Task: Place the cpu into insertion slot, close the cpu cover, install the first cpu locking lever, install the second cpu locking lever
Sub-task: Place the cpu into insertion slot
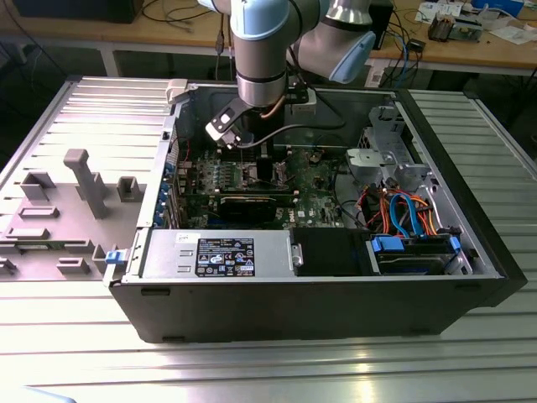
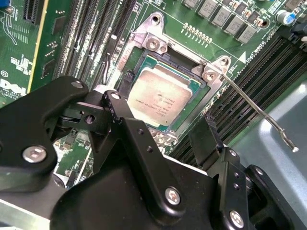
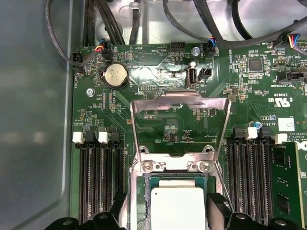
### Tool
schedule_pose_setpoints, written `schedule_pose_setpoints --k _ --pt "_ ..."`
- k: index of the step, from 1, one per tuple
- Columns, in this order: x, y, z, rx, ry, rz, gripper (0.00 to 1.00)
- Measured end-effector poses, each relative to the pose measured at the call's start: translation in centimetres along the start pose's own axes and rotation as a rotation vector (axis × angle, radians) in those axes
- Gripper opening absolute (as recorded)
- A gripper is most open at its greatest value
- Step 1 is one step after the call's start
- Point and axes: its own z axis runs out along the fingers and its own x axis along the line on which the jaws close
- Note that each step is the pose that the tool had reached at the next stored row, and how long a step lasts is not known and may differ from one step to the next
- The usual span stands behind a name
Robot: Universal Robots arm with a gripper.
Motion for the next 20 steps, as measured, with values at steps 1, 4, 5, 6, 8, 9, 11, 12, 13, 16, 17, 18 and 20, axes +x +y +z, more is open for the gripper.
schedule_pose_setpoints --k 1,4,5,6,8,9,11,12,13,16,17,18,20 --pt "0.0 0.01 -0.01 0.0003 -0.0021 0.0 0.75" --pt "-0.01 0.02 -0.06 0.0008 -0.012 -0.001 0.75" --pt "0.0 0.03 -0.09 0.0018 -0.012 -0.001 0.75" --pt "0.0 0.04 -0.12 0.0029 -0.012 -0.001 0.75" --pt "0.0 0.04 -0.13 0.0038 -0.0117 -0.001 0.75" --pt "0.0 0.05 -0.14 0.0041 -0.012 -0.001 0.75" --pt "0.0 0.05 -0.14 0.0041 -0.012 -0.001 0.75" --pt "0.0 0.05 -0.14 0.0041 -0.012 -0.001 0.75" --pt "0.0 0.05 -0.14 0.0041 -0.012 -0.001 0.75" --pt "0.0 0.06 -0.17 0.0042 -0.0155 -0.001 0.74" --pt "0.0 0.06 -0.19 0.0041 -0.0185 -0.001 0.66" --pt "0.0 0.06 -0.23 0.0041 -0.0208 -0.001 0.66" --pt "0.0 0.07 -0.26 0.0039 -0.0279 -0.002 0.66"
